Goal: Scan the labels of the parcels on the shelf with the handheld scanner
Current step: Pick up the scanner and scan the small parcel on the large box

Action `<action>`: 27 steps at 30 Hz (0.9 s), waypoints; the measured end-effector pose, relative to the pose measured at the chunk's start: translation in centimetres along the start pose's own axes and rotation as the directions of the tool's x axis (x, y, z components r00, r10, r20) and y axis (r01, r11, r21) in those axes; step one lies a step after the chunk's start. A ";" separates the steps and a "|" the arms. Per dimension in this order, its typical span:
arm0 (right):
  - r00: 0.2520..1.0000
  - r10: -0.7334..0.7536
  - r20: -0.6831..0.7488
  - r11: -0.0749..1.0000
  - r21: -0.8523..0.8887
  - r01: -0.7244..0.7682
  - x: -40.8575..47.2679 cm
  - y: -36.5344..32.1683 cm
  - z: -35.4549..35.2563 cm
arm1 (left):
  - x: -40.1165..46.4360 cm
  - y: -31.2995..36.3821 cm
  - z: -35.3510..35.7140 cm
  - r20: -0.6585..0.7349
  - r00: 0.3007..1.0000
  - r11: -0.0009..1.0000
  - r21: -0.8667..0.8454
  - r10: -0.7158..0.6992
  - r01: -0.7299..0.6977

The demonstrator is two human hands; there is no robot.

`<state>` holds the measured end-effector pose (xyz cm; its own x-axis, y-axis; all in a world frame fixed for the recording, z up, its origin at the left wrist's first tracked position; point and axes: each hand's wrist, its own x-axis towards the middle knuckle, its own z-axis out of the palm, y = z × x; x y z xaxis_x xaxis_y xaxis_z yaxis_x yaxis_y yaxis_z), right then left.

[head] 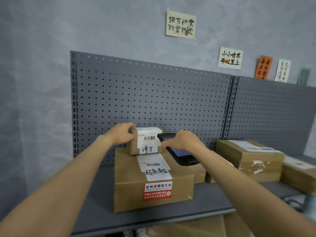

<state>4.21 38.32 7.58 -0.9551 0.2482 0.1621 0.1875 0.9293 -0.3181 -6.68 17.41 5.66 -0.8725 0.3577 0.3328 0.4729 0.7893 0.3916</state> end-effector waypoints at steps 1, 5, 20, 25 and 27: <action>1.000 -0.007 0.011 1.000 0.003 0.007 0.0 0.0 0.3 | 0.0 -0.1 0.2 0.008 1.000 1.000 -0.013 0.006 -0.006; 0.999 -0.024 0.046 1.000 0.012 0.023 0.1 -0.3 1.3 | 0.4 -0.6 0.8 -0.005 1.000 0.999 -0.038 0.019 -0.020; 0.996 -0.044 0.073 0.999 -0.011 0.045 -1.1 -1.0 3.6 | -0.2 -0.4 1.7 -0.105 0.994 0.990 -0.142 -0.015 0.000; 0.996 -0.056 0.063 0.998 -0.033 0.058 -1.7 -0.8 3.3 | -0.4 -0.1 1.7 -0.110 0.994 0.987 -0.161 -0.005 -0.013; 0.996 -0.058 0.066 0.997 -0.040 0.061 -1.9 -0.6 3.3 | -0.5 0.0 1.8 -0.110 0.994 0.986 -0.169 -0.008 -0.011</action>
<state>5.14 36.41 4.39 -0.9775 0.1749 0.1183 0.1378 0.9529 -0.2702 -6.51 18.10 3.96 -0.8574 0.2942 0.4222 0.4963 0.6899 0.5271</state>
